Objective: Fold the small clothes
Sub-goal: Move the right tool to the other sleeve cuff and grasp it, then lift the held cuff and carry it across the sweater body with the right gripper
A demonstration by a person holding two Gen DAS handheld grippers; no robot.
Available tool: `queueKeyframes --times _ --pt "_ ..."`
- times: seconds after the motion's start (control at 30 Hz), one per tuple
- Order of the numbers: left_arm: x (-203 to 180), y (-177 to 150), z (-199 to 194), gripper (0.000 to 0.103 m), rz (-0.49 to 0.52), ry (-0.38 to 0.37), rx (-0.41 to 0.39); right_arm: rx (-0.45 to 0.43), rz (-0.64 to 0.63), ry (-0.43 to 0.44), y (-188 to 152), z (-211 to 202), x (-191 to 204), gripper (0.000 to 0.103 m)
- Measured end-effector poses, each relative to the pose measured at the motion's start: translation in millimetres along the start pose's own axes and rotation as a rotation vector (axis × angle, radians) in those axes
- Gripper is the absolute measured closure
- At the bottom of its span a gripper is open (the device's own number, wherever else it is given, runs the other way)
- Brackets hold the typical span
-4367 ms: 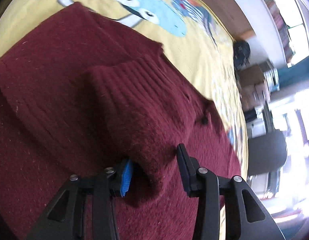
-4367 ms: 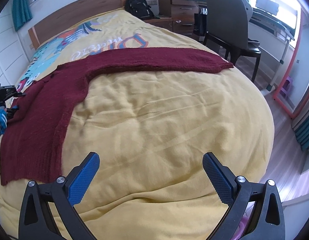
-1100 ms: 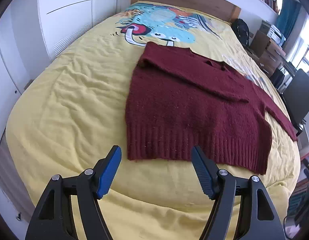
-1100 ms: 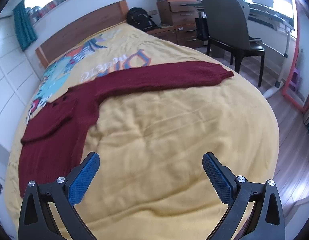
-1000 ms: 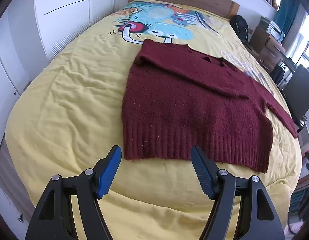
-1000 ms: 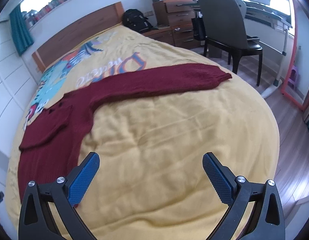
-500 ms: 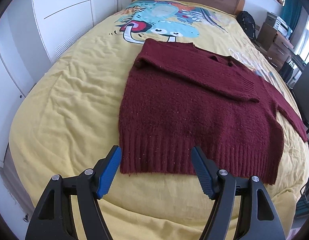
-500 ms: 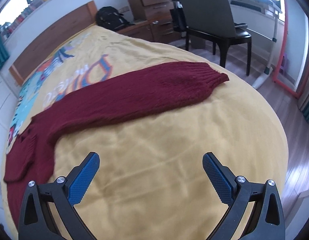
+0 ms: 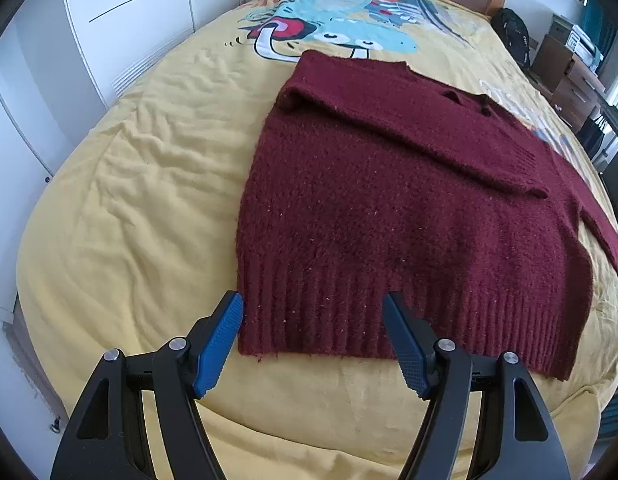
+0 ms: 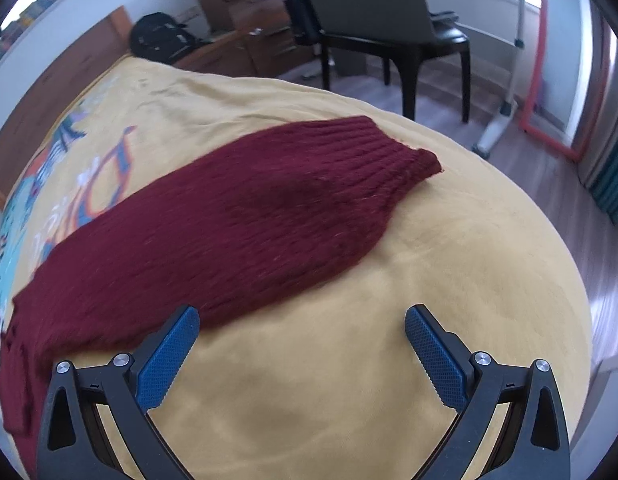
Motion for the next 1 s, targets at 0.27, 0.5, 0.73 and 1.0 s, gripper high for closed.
queueKeyframes --times 0.27,0.5,0.73,1.0 --pt "-2.2 4.5 11.5 0.036 0.0 0.01 0.024 -0.005 0.025 -0.003 22.5 19.5 -3.2 0.004" --pt "-3.6 -0.2 21.4 0.036 0.009 0.01 0.05 -0.022 0.055 0.008 40.8 30.0 -3.0 0.019" --pt "1.3 -7.4 26.4 0.036 -0.005 0.02 0.074 -0.013 0.07 0.035 58.0 33.5 1.6 0.062" --pt "-0.4 -7.4 27.1 0.036 0.0 0.021 0.074 -0.018 0.022 0.076 66.3 20.7 27.6 0.082"
Point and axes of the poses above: each gripper's, at about its wrist camera, not at the fingertips, and z roughly the way its jaws point, x to its left, y to its top, the point moved 8 cm from there along z, roughly the way its jaws point, and after that the axes turned 13 degrees about z, right-handed, at the moved point
